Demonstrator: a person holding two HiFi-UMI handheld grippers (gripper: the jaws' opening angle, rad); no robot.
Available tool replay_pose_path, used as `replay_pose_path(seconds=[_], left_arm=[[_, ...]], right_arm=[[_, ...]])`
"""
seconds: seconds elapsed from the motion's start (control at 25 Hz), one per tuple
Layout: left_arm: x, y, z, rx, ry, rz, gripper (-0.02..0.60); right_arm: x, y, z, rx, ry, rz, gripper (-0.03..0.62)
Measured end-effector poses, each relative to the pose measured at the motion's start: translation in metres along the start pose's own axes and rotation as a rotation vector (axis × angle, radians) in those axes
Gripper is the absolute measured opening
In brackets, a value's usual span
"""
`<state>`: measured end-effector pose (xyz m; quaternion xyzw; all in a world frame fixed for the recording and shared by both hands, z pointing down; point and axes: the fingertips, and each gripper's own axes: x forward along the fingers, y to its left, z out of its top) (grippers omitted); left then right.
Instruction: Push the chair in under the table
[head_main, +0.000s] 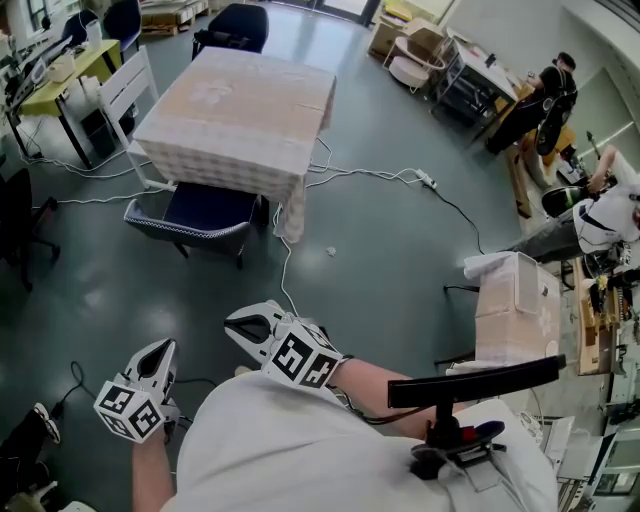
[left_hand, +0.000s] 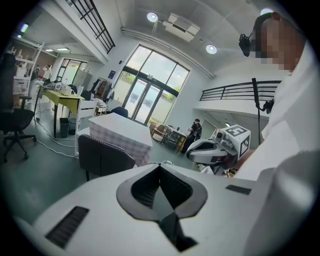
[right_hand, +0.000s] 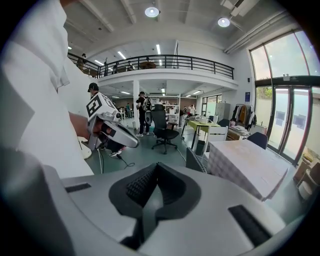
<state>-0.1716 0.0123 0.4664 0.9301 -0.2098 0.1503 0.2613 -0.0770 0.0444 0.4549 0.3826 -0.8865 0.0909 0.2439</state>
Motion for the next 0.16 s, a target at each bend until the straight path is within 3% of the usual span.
replay_pose_path(seconds=[0.16], left_arm=[[0.0044, 0.0016, -0.0044, -0.006, 0.005, -0.003, 0.009]], right_arm=[[0.0000, -0.0007, -0.0051, -0.002, 0.009, -0.001, 0.014]])
